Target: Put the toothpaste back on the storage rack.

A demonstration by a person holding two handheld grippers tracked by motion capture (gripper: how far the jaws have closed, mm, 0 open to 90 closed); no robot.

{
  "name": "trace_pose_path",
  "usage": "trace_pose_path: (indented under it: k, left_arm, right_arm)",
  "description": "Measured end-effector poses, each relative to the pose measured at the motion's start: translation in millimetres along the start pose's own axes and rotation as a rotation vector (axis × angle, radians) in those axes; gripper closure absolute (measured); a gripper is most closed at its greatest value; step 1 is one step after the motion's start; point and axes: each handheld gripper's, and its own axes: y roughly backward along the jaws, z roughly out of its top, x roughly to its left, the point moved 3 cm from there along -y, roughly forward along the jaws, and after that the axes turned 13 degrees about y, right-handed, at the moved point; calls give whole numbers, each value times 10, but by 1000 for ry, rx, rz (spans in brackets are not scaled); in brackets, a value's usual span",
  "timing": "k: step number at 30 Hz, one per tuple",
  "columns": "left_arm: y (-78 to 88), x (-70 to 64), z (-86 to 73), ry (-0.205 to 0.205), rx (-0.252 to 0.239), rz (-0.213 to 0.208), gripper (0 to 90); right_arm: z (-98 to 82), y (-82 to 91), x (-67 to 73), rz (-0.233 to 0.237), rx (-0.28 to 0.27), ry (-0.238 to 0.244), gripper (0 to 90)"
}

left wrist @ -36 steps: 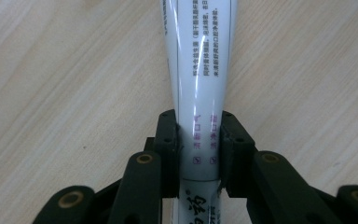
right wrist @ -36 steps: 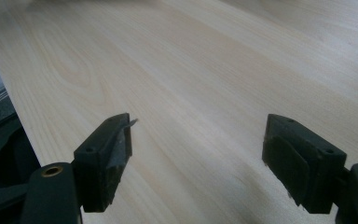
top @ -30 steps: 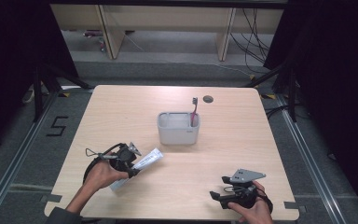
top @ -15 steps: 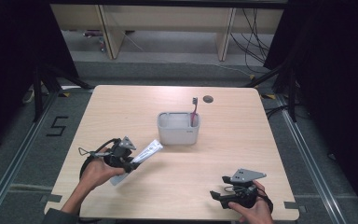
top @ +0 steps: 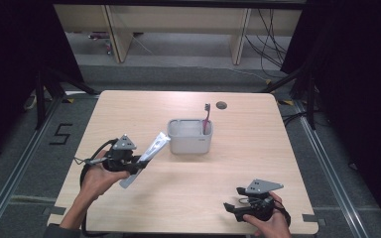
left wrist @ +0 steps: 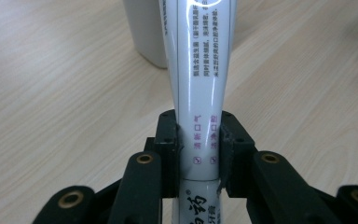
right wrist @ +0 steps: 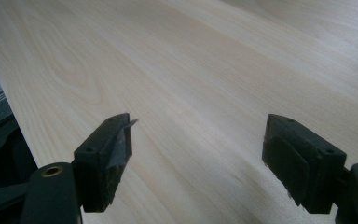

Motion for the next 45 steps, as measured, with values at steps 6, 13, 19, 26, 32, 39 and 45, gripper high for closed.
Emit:
trace_pose_path:
  k: [6, 13, 19, 26, 32, 39, 45]
  left_arm:
    - [20, -7, 110, 9, -44, -14, 721]
    - [4, -66, 305, 18, -140, -7, 721]
    - [-65, -167, 454, 6, -182, -8, 720]
    - [-148, -298, 607, -14, -223, -21, 720]
    - [-198, -404, 740, -18, -253, -26, 719]
    - [-285, -487, 929, 9, -307, -53, 720]
    - [-340, -536, 1068, 7, -323, -51, 719]
  right_arm:
    - [-1, -9, -1, -1, -1, 3, 249]
    - [-1, -15, 0, 5, -5, 2, 249]
    - [-3, -6, -7, 3, 0, 8, 249]
    - [-7, -16, -16, 6, -3, 17, 249]
    - [-8, -22, -13, 11, -6, 16, 249]
    - [-8, -15, -11, 3, -1, 18, 249]
    - [-12, -13, -15, 9, -1, 13, 249]
